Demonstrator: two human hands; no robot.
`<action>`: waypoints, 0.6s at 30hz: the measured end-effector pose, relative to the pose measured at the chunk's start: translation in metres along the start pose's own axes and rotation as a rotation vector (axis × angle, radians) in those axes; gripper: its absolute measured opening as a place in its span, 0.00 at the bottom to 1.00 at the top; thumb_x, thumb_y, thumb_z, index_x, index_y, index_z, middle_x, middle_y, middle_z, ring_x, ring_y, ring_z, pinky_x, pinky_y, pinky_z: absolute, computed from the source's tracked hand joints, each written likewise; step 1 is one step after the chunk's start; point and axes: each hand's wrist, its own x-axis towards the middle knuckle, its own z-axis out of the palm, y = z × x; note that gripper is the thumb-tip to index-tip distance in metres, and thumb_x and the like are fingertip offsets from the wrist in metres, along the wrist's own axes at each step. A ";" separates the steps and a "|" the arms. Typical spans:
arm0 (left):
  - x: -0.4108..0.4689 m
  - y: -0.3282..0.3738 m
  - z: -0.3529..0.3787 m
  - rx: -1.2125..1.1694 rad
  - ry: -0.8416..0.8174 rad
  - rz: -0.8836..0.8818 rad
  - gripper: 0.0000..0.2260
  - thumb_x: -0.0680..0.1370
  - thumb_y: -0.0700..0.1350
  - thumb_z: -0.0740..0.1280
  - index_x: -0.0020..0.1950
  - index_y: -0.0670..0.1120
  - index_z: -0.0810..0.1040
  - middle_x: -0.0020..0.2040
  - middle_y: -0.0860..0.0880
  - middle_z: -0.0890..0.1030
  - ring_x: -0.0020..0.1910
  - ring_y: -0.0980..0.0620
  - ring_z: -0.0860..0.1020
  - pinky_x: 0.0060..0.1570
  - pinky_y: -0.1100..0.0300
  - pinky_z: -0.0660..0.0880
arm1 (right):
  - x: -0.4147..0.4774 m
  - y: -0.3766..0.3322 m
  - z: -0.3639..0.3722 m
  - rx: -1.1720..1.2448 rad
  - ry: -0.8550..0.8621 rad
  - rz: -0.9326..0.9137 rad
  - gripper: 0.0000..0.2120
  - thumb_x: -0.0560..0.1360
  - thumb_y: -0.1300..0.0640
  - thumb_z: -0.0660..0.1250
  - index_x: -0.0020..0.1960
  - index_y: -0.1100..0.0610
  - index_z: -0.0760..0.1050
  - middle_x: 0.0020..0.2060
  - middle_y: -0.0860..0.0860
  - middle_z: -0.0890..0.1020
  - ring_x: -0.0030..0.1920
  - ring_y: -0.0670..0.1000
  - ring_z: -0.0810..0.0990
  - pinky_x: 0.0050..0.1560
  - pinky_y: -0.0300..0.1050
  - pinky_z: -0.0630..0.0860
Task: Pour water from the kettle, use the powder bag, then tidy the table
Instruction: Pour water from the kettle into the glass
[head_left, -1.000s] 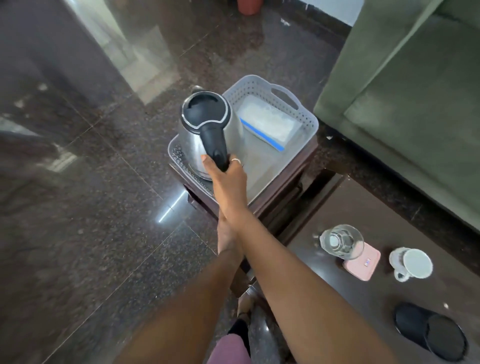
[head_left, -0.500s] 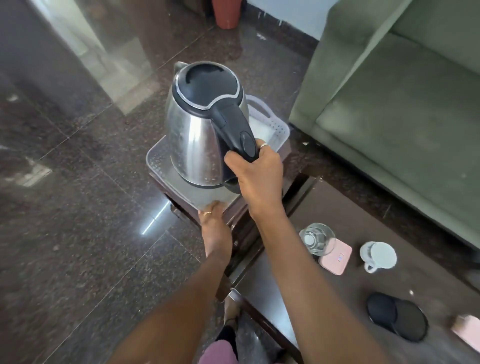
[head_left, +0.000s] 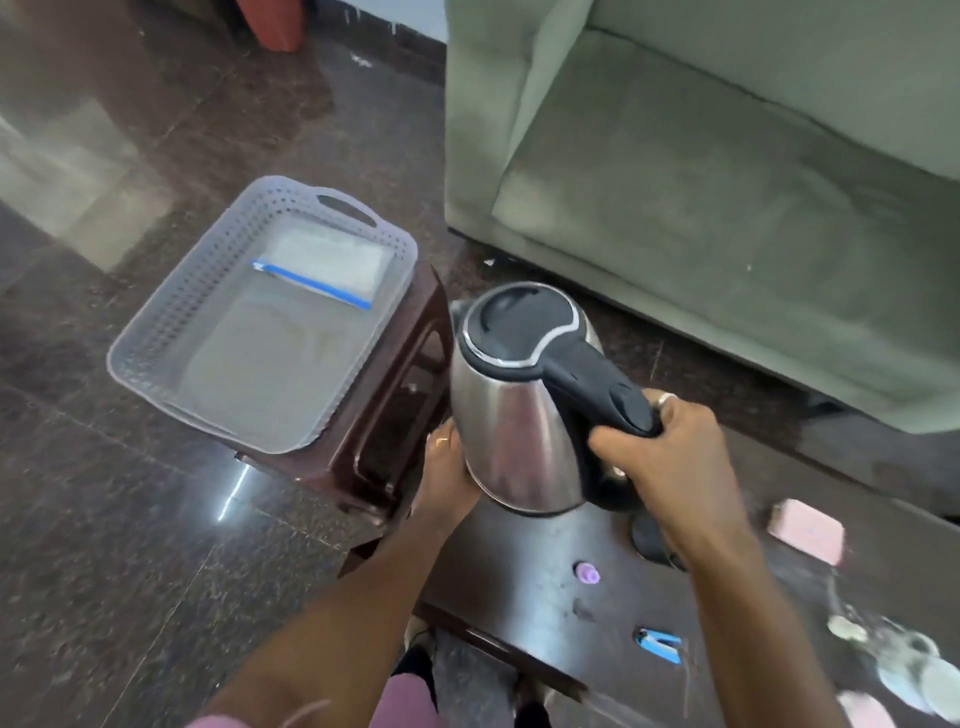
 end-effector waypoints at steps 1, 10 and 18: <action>0.008 0.001 0.007 0.023 -0.033 -0.009 0.25 0.73 0.38 0.68 0.68 0.40 0.66 0.68 0.40 0.70 0.69 0.43 0.68 0.68 0.49 0.67 | -0.002 0.009 -0.010 -0.046 0.012 0.025 0.18 0.50 0.46 0.64 0.35 0.56 0.73 0.22 0.51 0.72 0.27 0.50 0.70 0.30 0.50 0.72; 0.036 0.010 0.031 0.406 -0.123 0.003 0.42 0.66 0.58 0.72 0.74 0.49 0.56 0.72 0.51 0.66 0.72 0.51 0.62 0.73 0.44 0.44 | -0.005 0.048 -0.047 -0.334 -0.034 0.199 0.13 0.57 0.50 0.72 0.33 0.58 0.76 0.23 0.50 0.77 0.29 0.50 0.76 0.29 0.42 0.69; 0.035 0.018 0.028 0.364 -0.097 -0.053 0.35 0.68 0.53 0.72 0.72 0.54 0.61 0.68 0.53 0.71 0.70 0.50 0.66 0.72 0.41 0.39 | 0.009 0.056 -0.026 -0.502 -0.132 0.272 0.18 0.59 0.42 0.74 0.30 0.55 0.74 0.27 0.50 0.78 0.31 0.48 0.76 0.26 0.40 0.66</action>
